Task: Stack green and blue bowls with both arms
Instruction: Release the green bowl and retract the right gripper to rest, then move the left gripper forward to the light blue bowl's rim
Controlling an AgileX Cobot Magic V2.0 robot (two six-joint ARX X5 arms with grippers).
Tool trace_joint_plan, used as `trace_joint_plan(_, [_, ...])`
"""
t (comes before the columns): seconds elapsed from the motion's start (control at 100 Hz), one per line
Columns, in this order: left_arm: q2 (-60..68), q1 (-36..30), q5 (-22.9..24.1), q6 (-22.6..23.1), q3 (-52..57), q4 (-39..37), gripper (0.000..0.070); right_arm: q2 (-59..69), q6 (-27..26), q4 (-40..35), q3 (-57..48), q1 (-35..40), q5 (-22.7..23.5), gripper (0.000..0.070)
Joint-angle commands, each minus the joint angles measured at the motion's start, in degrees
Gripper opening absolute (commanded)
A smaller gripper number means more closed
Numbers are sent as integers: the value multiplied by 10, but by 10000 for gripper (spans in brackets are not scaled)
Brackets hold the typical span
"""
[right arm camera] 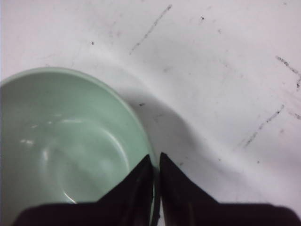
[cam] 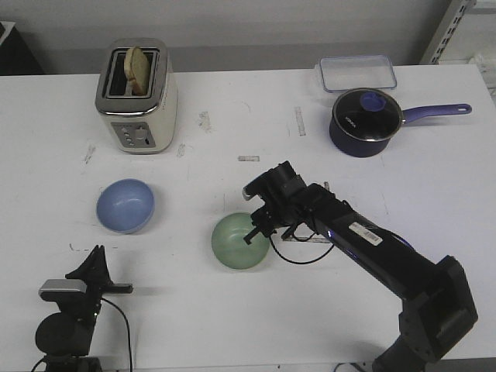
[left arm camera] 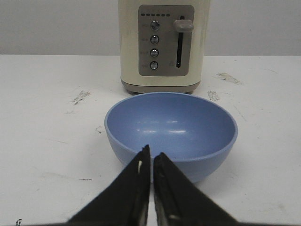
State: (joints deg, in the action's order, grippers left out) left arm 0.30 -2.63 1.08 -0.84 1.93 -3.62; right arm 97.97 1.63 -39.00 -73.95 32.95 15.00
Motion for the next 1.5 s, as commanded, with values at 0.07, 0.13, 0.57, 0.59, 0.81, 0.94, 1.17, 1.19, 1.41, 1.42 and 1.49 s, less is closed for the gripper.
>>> trace_joint_plan(0.07, [-1, 0, -2, -3, -12, -8, 2, 7, -5, -5, -9, 5, 2, 353])
trace_joint_plan(0.13, [0, 0, -2, -3, -12, -8, 2, 0, -5, -10, -13, 4, 1, 490])
trace_joint_plan(0.57, [0, 0, -2, -3, -12, -8, 2, -157, -14, -28, -75, -78, -35, 17])
trace_joint_plan(0.59, [-1, 0, -2, -3, -12, -8, 2, -167, -14, -33, -75, -86, -48, 1])
trace_joint_plan(0.81, [-1, 0, -2, -3, -12, -8, 2, -292, -14, -35, -18, -191, -142, 0])
trace_joint_plan(0.94, [-1, 0, -2, -3, -12, -7, 2, -384, -11, 14, 87, -241, -185, 0])
trace_joint_plan(1.17, [-1, 0, -2, -3, -12, -10, 2, -567, -7, 141, 313, -264, -196, 0])
trace_joint_plan(1.19, [-1, 0, -2, -3, -12, -10, 2, -582, -7, 150, 330, -264, -196, 0])
trace_joint_plan(1.41, [0, 0, -2, -61, 5, -32, 2, -697, -8, 208, 461, -264, -196, 0])
trace_joint_plan(1.42, [0, 0, -2, -63, 7, -34, 2, -700, -8, 208, 464, -264, -196, 0])
trace_joint_plan(1.49, [0, 0, -2, -68, 31, -52, 2, -715, -8, 209, 479, -264, -196, 0])
